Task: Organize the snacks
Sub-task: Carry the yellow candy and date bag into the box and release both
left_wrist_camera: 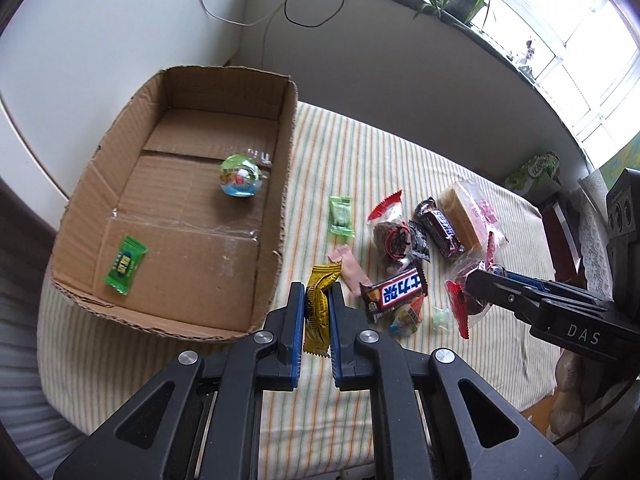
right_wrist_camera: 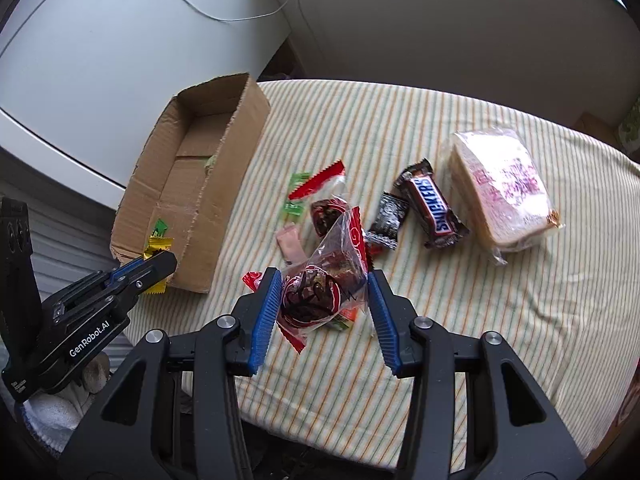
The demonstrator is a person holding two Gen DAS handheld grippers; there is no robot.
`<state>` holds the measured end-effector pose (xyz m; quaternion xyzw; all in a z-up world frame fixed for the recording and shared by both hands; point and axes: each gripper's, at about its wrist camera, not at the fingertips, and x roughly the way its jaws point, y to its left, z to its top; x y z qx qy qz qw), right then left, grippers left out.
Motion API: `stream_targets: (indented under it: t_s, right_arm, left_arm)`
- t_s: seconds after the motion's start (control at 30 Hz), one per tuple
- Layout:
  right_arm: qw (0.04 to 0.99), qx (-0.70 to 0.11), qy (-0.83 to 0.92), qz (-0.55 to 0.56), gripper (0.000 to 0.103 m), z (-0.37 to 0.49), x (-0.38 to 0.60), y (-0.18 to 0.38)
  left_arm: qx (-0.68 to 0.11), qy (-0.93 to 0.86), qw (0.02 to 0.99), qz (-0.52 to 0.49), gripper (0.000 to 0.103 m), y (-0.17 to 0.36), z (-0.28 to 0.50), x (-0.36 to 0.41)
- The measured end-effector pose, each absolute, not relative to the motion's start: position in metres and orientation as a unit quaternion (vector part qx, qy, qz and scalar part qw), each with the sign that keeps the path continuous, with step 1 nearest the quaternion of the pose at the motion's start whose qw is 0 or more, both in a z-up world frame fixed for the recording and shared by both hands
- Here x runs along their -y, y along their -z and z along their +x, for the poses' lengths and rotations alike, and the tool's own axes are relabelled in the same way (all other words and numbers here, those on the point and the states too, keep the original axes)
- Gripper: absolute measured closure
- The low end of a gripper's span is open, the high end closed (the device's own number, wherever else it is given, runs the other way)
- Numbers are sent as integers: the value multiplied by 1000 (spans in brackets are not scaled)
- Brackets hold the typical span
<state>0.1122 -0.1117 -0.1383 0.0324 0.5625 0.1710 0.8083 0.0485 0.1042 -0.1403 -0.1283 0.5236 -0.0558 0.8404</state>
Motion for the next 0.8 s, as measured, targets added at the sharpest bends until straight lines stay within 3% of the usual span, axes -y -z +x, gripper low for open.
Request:
stream_targets:
  t_s: [0.8]
  right_arm:
    - [787, -549, -273, -68, 56, 136, -38, 139]
  left_arm:
    - [-508, -40, 845, -161, 93, 139, 68, -209]
